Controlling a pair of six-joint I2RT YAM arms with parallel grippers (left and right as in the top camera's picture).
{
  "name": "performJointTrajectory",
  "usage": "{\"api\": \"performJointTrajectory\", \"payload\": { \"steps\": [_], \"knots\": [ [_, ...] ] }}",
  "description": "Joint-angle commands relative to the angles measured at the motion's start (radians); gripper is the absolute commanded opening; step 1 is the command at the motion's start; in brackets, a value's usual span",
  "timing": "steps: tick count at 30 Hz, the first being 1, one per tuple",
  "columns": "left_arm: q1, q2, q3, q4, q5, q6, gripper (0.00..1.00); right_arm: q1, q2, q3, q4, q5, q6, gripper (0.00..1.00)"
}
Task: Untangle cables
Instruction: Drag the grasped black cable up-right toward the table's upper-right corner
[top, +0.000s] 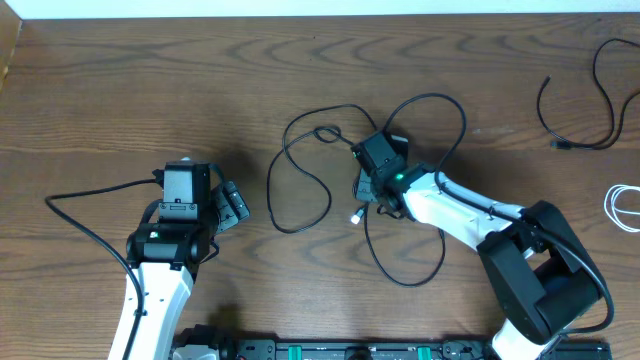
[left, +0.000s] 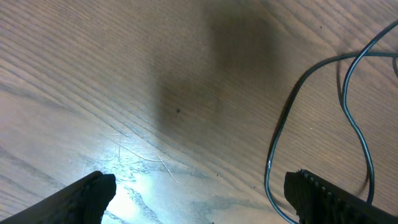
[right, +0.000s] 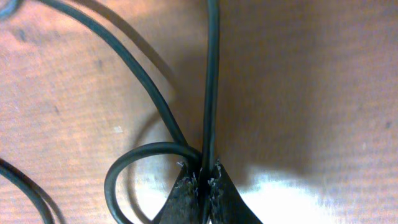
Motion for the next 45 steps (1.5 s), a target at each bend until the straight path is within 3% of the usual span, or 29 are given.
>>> {"api": "performJointTrajectory", "payload": {
  "steps": [1,19,29,45],
  "knots": [
    [0.005,0.003,0.006,-0.003,-0.01,0.02,0.93,-0.055,0.008,0.032,0.008,0.054,-0.089,0.01],
    [0.005,0.003,0.006,-0.003,-0.01,0.02,0.94,-0.523,0.008,0.624,-0.182,0.116,-0.604,0.01],
    [0.005,0.003,0.006,-0.003,-0.01,0.02,0.93,-0.576,0.063,0.644,-0.158,0.085,-0.639,0.01],
    [0.005,0.003,0.006,-0.003,-0.01,0.02,0.93,-0.562,0.354,0.644,-0.063,-0.025,-0.623,0.03]
  ]
}}
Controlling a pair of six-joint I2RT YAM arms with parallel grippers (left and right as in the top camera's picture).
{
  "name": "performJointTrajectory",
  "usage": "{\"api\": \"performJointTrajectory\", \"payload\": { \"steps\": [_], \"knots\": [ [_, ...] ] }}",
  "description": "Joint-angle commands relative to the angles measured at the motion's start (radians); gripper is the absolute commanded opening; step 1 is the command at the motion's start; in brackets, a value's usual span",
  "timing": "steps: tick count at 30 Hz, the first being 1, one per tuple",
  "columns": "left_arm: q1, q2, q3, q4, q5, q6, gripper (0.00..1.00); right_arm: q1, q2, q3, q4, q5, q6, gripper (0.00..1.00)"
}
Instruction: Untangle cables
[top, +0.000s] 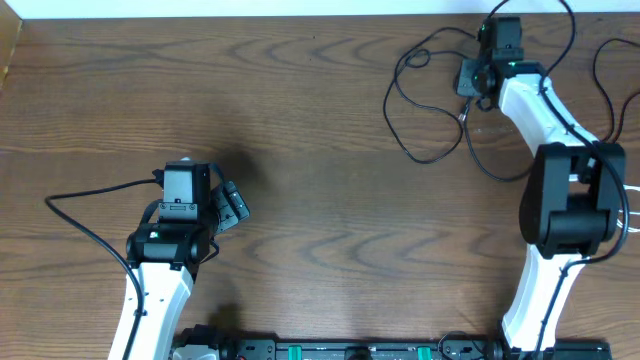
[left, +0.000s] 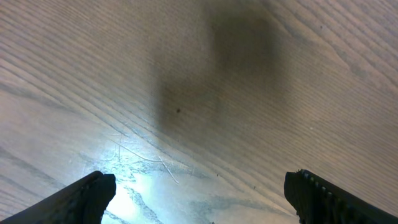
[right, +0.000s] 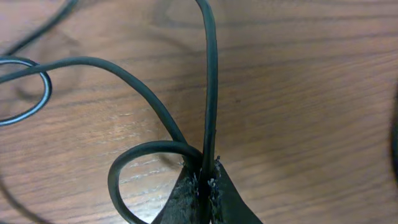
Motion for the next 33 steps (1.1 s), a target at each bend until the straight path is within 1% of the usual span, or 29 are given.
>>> {"api": "performJointTrajectory", "payload": {
  "steps": [1,3,5,6,8,10,11,12,14,15,16,17,18,21,22,23,24,27,29,31,33],
  "knots": [
    [0.005,0.003,0.006,-0.002,-0.01,0.02,0.93,0.01,0.021,0.011,0.027,-0.023,-0.001,0.06],
    [0.005,0.003,0.006,-0.003,-0.01,0.02,0.93,0.011,0.029,0.011,0.037,-0.029,0.0,0.11],
    [0.005,0.003,0.006,-0.002,-0.01,0.02,0.94,0.01,0.03,0.011,0.039,-0.027,-0.002,0.22],
    [0.005,0.003,0.006,-0.002,-0.01,0.02,0.94,0.01,0.029,0.011,0.046,-0.015,-0.002,0.32],
    [0.005,0.003,0.006,-0.002,-0.01,0.02,0.94,0.008,0.024,0.019,0.053,0.039,-0.001,0.65],
    [0.005,0.003,0.006,-0.002,-0.01,0.02,0.93,0.005,0.019,0.036,0.044,0.125,-0.001,0.87],
    [0.005,0.003,0.006,-0.002,-0.01,0.02,0.93,0.002,0.011,0.047,0.031,0.167,-0.001,0.93],
    [0.005,0.003,0.006,-0.002,-0.01,0.02,0.94,-0.001,0.005,0.055,0.018,0.201,-0.001,0.97],
    [0.005,0.003,0.006,-0.002,-0.01,0.02,0.93,-0.013,-0.018,0.067,-0.025,0.265,0.0,0.99],
    [0.005,0.003,0.006,-0.002,-0.01,0.02,0.94,-0.02,-0.026,0.067,-0.043,0.268,0.0,0.96],
    [0.005,0.003,0.006,-0.002,-0.01,0.02,0.94,-0.029,-0.033,0.067,-0.066,0.266,0.01,0.89],
    [0.005,0.003,0.006,-0.002,-0.01,0.02,0.93,-0.04,-0.034,0.067,-0.09,0.256,0.029,0.74],
    [0.005,0.003,0.006,-0.002,-0.01,0.02,0.93,-0.053,-0.034,0.066,-0.117,0.232,0.036,0.63],
    [0.005,0.003,0.006,-0.002,-0.01,0.02,0.94,-0.095,-0.027,0.045,-0.169,0.171,0.037,0.23],
    [0.005,0.003,0.006,-0.002,-0.01,0.02,0.93,-0.114,-0.023,0.036,-0.183,0.147,0.04,0.11],
    [0.005,0.003,0.006,-0.002,-0.01,0.02,0.93,-0.134,-0.021,0.029,-0.194,0.132,0.055,0.04],
    [0.005,0.003,0.006,-0.002,-0.01,0.02,0.93,-0.152,-0.02,0.023,-0.196,0.124,0.072,0.01],
    [0.005,0.003,0.006,-0.002,-0.01,0.02,0.93,-0.217,-0.018,0.011,-0.193,0.077,0.085,0.01],
    [0.005,0.003,0.006,-0.002,-0.01,0.02,0.94,-0.247,-0.013,0.007,-0.194,0.01,0.085,0.01],
    [0.005,0.003,0.006,-0.002,-0.01,0.02,0.94,-0.269,-0.007,-0.006,-0.189,-0.054,0.075,0.01],
    [0.005,0.003,0.006,-0.002,-0.01,0.02,0.93,-0.283,0.002,-0.028,-0.175,-0.074,0.074,0.01]
  ]
}}
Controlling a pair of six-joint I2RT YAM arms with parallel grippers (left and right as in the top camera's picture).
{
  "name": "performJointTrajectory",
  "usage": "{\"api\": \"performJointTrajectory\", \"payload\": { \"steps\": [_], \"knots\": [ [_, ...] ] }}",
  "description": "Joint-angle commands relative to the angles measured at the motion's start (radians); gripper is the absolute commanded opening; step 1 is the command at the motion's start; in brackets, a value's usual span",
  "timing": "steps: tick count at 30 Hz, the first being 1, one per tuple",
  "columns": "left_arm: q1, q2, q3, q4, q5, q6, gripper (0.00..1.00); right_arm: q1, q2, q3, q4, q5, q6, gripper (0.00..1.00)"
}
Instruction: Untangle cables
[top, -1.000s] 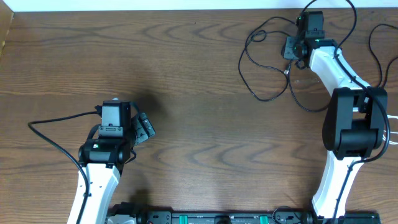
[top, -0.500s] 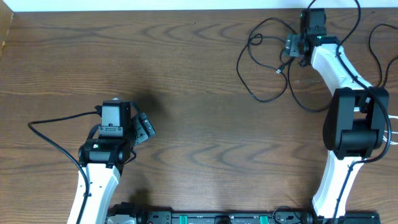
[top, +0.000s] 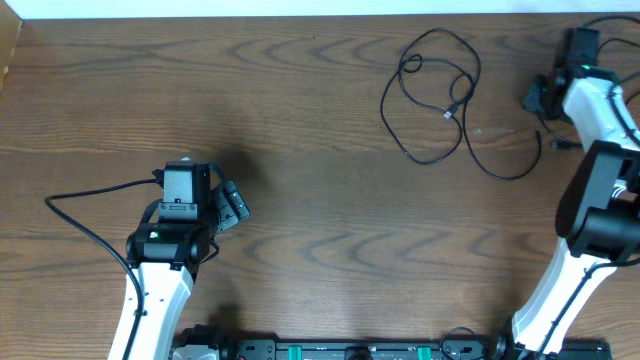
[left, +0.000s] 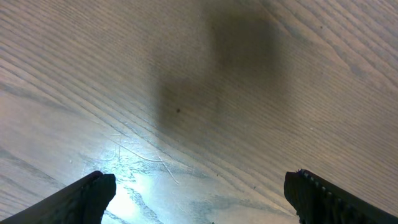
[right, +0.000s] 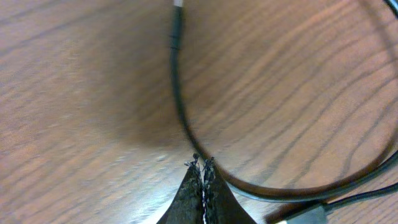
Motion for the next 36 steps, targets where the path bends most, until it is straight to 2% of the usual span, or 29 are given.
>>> {"api": "performJointTrajectory", "payload": {
  "steps": [1,5,12,16,22,30,36],
  "knots": [
    [0.005,0.003,0.006,-0.003,-0.01,0.02,0.93,-0.016,0.004,-0.046,0.015,-0.104,0.012,0.01],
    [0.005,0.003,0.006,-0.003,-0.01,0.02,0.94,-0.029,0.015,-0.09,0.034,-0.104,0.008,0.01],
    [0.005,0.003,0.006,-0.002,-0.01,0.02,0.94,-0.032,0.02,-0.121,0.09,-0.083,-0.121,0.01],
    [0.005,0.003,0.006,-0.002,-0.01,0.02,0.94,-0.058,0.034,-0.142,0.118,0.012,-0.119,0.01],
    [0.005,0.003,0.006,-0.002,-0.01,0.02,0.94,-0.161,0.035,-0.143,0.129,0.024,-0.119,0.01],
    [0.005,0.003,0.006,-0.002,-0.01,0.02,0.94,-0.219,0.016,-0.121,0.119,-0.176,-0.12,0.01],
    [0.005,0.003,0.006,-0.002,-0.01,0.02,0.93,-0.214,-0.097,-0.114,0.098,-0.229,-0.115,0.01]
  ]
}}
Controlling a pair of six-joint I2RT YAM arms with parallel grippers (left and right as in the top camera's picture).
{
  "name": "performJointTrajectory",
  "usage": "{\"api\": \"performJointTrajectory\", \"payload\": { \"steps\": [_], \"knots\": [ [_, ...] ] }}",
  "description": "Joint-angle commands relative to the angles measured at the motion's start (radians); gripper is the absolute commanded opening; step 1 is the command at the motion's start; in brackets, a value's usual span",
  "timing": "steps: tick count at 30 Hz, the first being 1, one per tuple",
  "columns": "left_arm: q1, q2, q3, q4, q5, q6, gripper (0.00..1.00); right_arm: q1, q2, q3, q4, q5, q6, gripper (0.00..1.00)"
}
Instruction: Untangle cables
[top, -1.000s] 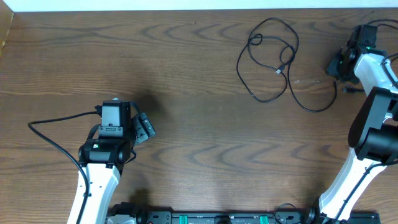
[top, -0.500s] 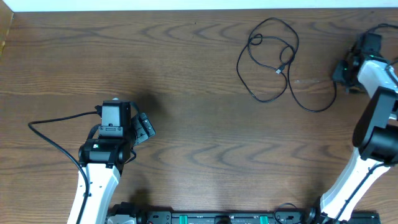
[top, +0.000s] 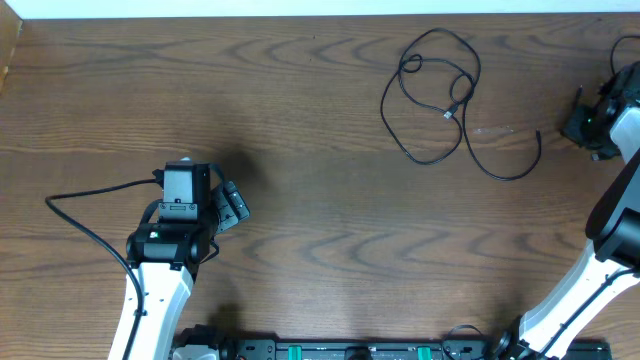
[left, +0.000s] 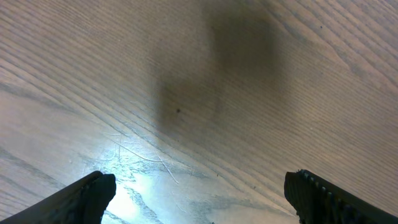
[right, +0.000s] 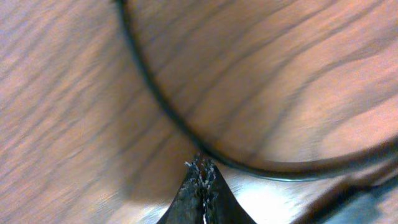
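Observation:
A thin black cable (top: 432, 96) lies in loose overlapping loops at the far centre-right of the wooden table, with a tail curving off to the right. Neither gripper touches it. My right gripper (top: 578, 128) is at the table's right edge, low over the wood. In the right wrist view its fingertips (right: 202, 169) are pressed together with nothing between them. A second black cable (right: 163, 109) curves past just ahead of them. My left gripper (left: 199, 200) stands open over bare wood at the near left, also seen from overhead (top: 232, 205).
The left arm's own black lead (top: 88, 198) trails off to the left on the table (top: 320, 250). A short bit of another cable (top: 622, 42) shows at the far right corner, beside the right arm.
My right gripper has moved from near the far right corner to a spot farther right and nearer, still shut and empty. The looped cable and the left arm have not moved.
First my right gripper was shut on the tangled black cable in the middle of the table. Then it held that cable at the far right. Then the cable lay let go at the far centre-right, the gripper shut empty over another cable, and now it is farther right.

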Motion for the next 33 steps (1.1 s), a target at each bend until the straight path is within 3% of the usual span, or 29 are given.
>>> {"api": "performJointTrajectory", "payload": {
  "steps": [1,7,12,33],
  "knots": [
    [0.005,0.003,0.006,-0.002,-0.01,0.02,0.93,0.004,-0.117,0.012,-0.016,-0.051,-0.005,0.01],
    [0.005,0.003,0.006,-0.002,-0.01,0.02,0.94,0.003,-0.256,0.011,-0.117,0.285,0.202,0.01],
    [0.005,0.003,0.006,-0.002,-0.01,0.02,0.94,-0.021,-0.216,0.0,-0.173,0.577,0.432,0.01],
    [0.005,0.003,0.006,-0.002,-0.01,0.02,0.94,-0.077,0.064,0.0,-0.065,0.29,0.436,0.01]
  ]
}}
